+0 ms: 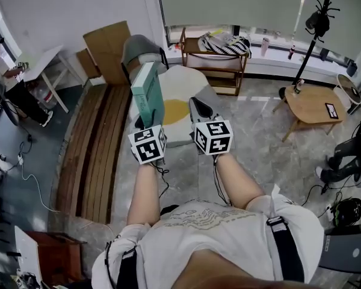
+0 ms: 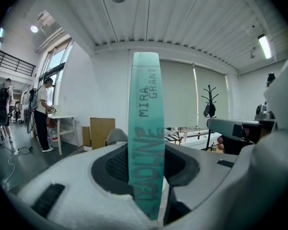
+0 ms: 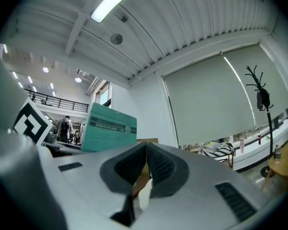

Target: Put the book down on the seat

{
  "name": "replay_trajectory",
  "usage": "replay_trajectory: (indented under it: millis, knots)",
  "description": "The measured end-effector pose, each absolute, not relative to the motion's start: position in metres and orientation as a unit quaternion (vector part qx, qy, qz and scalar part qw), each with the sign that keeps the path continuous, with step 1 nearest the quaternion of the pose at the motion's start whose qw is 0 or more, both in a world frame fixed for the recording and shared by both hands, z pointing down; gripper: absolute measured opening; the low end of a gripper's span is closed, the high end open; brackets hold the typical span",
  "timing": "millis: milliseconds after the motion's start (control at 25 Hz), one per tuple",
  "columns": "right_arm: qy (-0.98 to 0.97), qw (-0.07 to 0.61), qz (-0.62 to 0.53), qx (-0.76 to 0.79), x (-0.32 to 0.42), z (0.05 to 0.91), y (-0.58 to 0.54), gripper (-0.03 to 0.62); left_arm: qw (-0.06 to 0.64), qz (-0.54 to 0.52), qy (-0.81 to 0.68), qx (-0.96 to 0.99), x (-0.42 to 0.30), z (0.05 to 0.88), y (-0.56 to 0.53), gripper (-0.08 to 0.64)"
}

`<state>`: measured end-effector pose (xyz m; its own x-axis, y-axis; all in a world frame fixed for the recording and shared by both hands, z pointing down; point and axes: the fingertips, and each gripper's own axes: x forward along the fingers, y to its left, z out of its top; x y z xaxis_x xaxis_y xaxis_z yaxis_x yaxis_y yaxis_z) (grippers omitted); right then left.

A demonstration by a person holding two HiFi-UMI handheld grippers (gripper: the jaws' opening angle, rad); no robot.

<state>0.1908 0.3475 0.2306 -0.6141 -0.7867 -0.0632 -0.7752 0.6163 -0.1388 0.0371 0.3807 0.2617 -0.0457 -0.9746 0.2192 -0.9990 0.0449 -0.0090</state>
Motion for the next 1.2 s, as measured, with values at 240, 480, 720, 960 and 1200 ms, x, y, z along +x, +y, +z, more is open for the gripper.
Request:
replay_trajectory:
  millis: [240, 480, 720, 960, 1200]
  knots:
    - [0.901, 0.054, -0.048, -0.427, 0.195, 0.236, 0.349, 0.028, 0.079, 0.083, -0.726, 0.678, 0.042, 0.267, 0.386, 0.160]
    - [0.904, 0.060, -0.064, -0.418, 0.193, 0.239, 0.344, 0.029, 0.076, 0.084, -0.728, 0.676, 0.041, 0.270, 0.381, 0.160]
    - [0.903, 0.057, -0.057, -0.422, 0.196, 0.241, 0.330, 0.029, 0.077, 0.080, -0.724, 0.680, 0.044, 0.274, 0.364, 0.160]
    - [0.902, 0.051, -0.035, -0.427, 0.188, 0.238, 0.311, 0.029, 0.077, 0.074, -0.721, 0.684, 0.038, 0.275, 0.342, 0.160]
    - [0.905, 0.041, -0.025, -0.423, 0.169, 0.243, 0.285, 0.029, 0.085, 0.061, -0.719, 0.687, 0.022, 0.280, 0.315, 0.160]
